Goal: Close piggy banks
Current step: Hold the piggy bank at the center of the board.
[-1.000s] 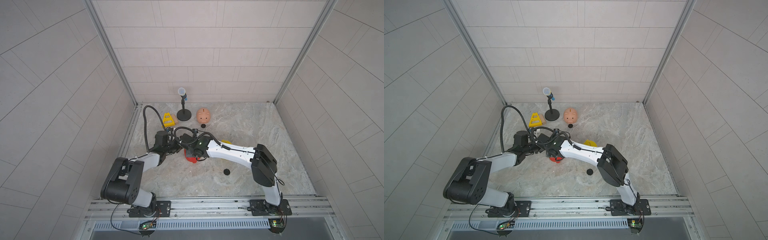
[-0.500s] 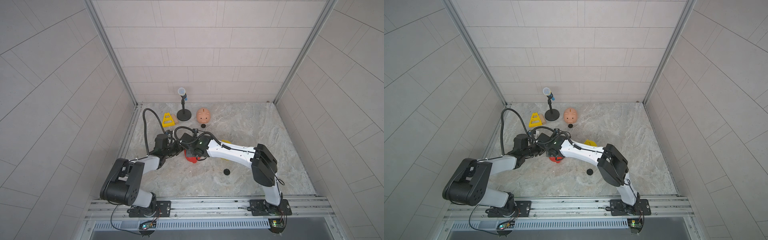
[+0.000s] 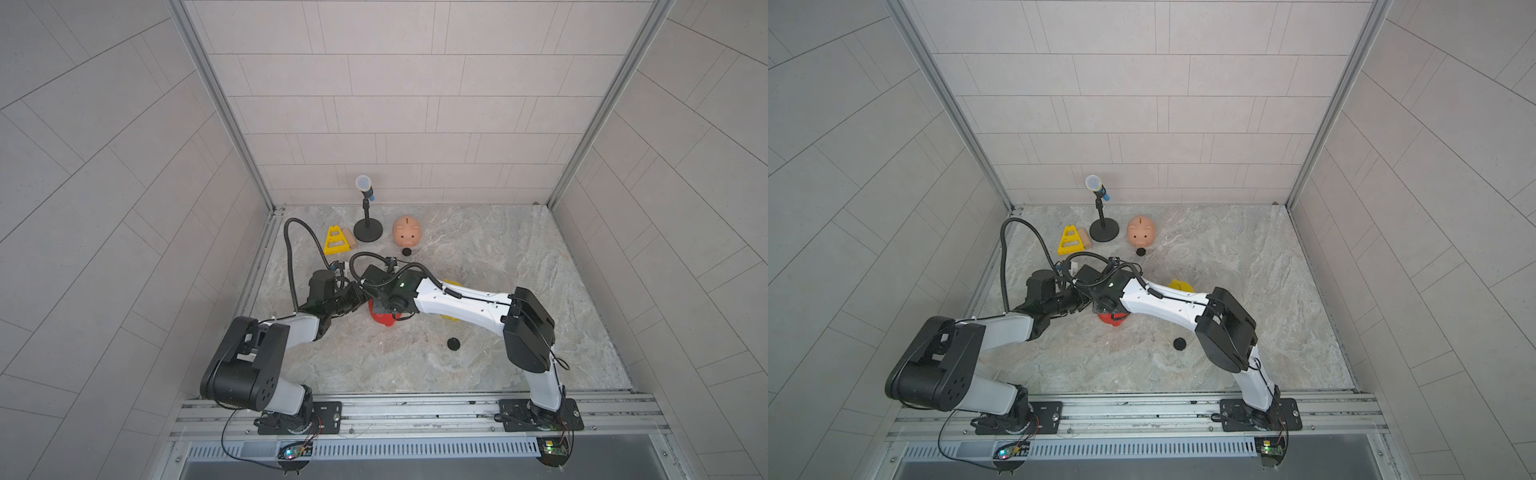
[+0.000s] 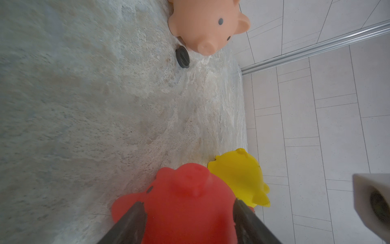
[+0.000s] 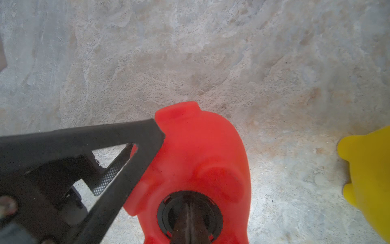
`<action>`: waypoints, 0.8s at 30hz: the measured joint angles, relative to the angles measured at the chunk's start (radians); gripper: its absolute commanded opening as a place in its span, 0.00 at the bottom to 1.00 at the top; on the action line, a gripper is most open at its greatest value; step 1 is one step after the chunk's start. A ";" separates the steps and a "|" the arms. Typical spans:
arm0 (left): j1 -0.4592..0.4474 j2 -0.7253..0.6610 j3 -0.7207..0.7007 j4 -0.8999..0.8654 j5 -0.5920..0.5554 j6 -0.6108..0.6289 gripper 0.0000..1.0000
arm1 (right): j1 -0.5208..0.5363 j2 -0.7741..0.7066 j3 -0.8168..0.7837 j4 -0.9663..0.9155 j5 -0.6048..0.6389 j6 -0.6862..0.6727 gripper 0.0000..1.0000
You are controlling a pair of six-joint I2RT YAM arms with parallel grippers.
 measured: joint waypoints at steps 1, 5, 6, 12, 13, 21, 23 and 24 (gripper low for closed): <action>-0.001 -0.001 -0.006 0.008 0.001 -0.001 0.75 | 0.000 0.000 0.000 0.000 -0.001 0.000 0.00; -0.002 -0.003 -0.019 0.030 0.003 -0.009 0.77 | -0.001 0.000 0.000 0.000 -0.003 0.000 0.00; -0.003 -0.003 -0.022 0.034 0.002 -0.009 0.77 | -0.001 0.000 0.000 0.000 -0.004 0.000 0.00; -0.006 -0.003 -0.033 0.062 0.000 -0.026 0.78 | -0.002 0.000 0.000 0.000 -0.005 0.001 0.00; -0.006 0.000 -0.035 0.071 0.000 -0.031 0.78 | -0.002 0.000 0.000 0.000 -0.005 0.001 0.00; -0.008 0.024 -0.066 0.169 0.002 -0.075 0.85 | -0.002 0.000 0.000 0.000 -0.005 0.005 0.00; -0.011 0.021 -0.068 0.171 0.000 -0.076 0.85 | -0.002 0.000 -0.001 0.000 -0.005 0.005 0.00; -0.013 0.018 -0.069 0.167 -0.003 -0.074 0.86 | -0.002 -0.001 -0.002 0.000 -0.005 0.005 0.00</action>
